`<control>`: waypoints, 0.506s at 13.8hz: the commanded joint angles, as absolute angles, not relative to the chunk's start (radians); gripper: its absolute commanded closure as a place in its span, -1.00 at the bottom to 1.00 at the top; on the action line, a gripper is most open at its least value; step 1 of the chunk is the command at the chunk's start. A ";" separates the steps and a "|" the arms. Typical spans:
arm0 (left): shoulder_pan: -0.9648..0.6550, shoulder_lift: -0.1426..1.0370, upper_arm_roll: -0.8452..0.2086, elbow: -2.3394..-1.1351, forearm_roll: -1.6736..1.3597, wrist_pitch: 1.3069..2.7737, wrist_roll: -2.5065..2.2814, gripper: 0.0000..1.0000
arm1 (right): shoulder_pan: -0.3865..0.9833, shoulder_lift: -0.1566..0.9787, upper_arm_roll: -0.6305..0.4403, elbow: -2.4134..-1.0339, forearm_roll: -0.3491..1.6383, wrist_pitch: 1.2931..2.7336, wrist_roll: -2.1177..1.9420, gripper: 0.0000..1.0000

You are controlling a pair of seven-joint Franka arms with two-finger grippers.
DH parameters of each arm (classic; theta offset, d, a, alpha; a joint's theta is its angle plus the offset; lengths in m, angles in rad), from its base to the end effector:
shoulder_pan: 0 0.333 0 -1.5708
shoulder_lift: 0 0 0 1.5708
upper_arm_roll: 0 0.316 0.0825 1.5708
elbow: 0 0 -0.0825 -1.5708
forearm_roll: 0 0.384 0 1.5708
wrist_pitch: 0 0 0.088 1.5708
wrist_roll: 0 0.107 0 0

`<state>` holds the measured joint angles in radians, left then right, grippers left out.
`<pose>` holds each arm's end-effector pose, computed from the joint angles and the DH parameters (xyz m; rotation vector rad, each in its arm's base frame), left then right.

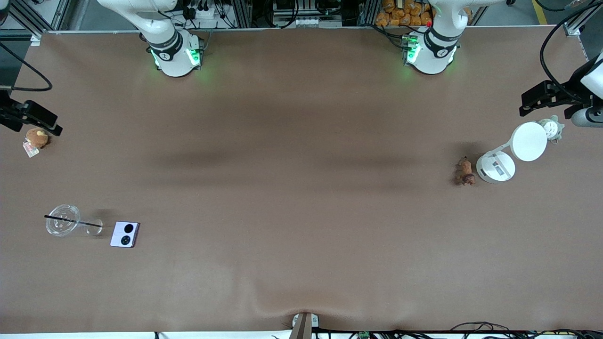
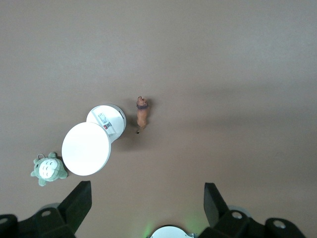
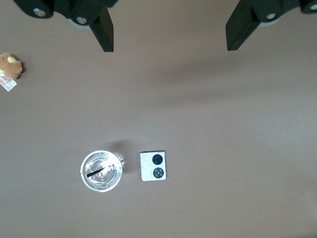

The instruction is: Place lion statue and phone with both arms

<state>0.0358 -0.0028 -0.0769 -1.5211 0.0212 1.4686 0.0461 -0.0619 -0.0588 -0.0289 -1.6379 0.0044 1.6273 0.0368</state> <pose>0.5430 -0.0199 0.6405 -3.1165 0.1334 0.0776 0.5393 -0.0491 0.6300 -3.1295 0.2001 -0.0758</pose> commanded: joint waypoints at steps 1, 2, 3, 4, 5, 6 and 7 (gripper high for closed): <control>0.034 0.006 -0.077 -1.502 0.028 1.468 0.064 -1.00 | -0.052 -0.044 -0.031 -1.597 0.015 1.597 0.043 -1.00; 0.032 0.006 -0.077 -1.502 0.028 1.468 0.064 -1.00 | -0.048 -0.044 -0.032 -1.595 0.015 1.595 0.043 -1.00; 0.032 0.006 -0.077 -1.502 0.028 1.468 0.064 -1.00 | -0.045 -0.044 -0.037 -1.595 0.015 1.595 0.043 -1.00; 0.032 0.006 -0.077 -1.502 0.026 1.468 0.064 -1.00 | -0.044 -0.044 -0.037 -1.595 0.015 1.595 0.043 -1.00; 0.031 0.006 -0.077 -1.502 0.026 1.468 0.064 -1.00 | -0.044 -0.044 -0.038 -1.595 0.015 1.595 0.041 -1.00; 0.031 0.006 -0.077 -1.502 0.026 1.468 0.064 -1.00 | -0.044 -0.044 -0.043 -1.595 0.015 1.595 0.041 -1.00; 0.031 0.006 -0.077 -1.502 0.026 1.468 0.064 -1.00 | -0.044 -0.044 -0.048 -1.595 0.015 1.595 0.040 -1.00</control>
<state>0.0350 -0.0028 -0.0774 -1.5211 0.0212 1.4687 0.0462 -0.0544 -0.0547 -0.0306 -1.6207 0.0048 1.6152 0.0367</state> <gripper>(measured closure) 0.000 0.000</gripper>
